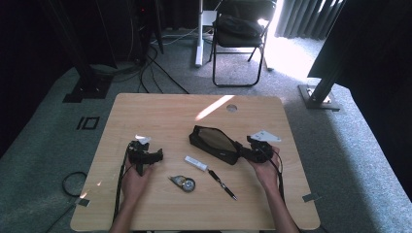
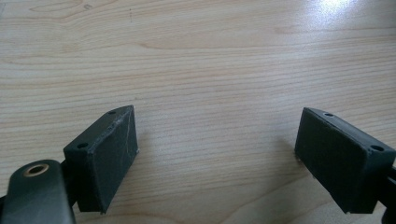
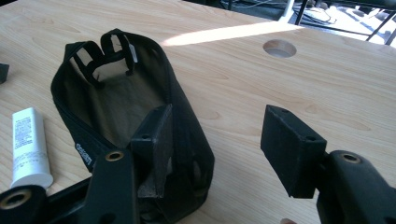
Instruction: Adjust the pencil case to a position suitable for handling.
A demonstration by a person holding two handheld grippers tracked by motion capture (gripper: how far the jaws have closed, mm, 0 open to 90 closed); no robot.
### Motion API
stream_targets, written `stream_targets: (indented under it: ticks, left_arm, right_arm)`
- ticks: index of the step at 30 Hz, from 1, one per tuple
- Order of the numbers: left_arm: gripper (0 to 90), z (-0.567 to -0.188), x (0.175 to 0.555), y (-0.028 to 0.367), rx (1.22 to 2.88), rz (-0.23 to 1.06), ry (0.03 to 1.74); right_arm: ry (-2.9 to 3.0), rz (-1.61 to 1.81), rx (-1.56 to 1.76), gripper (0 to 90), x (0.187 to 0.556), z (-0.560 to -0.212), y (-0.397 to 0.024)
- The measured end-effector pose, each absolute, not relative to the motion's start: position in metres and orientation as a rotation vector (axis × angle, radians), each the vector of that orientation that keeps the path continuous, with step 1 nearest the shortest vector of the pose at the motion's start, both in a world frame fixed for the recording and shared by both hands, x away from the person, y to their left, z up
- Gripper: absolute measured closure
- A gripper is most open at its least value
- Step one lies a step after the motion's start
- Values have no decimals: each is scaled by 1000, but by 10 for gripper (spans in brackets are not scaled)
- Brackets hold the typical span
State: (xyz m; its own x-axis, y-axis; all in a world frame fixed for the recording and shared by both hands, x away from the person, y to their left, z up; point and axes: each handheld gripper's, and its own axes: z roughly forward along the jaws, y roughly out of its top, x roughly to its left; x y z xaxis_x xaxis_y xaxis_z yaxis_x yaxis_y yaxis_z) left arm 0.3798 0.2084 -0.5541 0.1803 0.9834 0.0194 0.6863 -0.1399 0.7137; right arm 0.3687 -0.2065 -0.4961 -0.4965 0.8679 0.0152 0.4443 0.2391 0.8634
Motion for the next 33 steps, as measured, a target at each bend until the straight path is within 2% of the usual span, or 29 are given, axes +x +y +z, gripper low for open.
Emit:
stream_targets:
  ticks: [12,33]
  left_arm:
    - [134,-554,380,208,1894,680,1564]
    - [134,-554,380,208,1895,680,1562]
  right_arm:
    - [2073,1176,1175,443,370,-498,-192]
    - [2136,1108,1165,586,377,-514,-182]
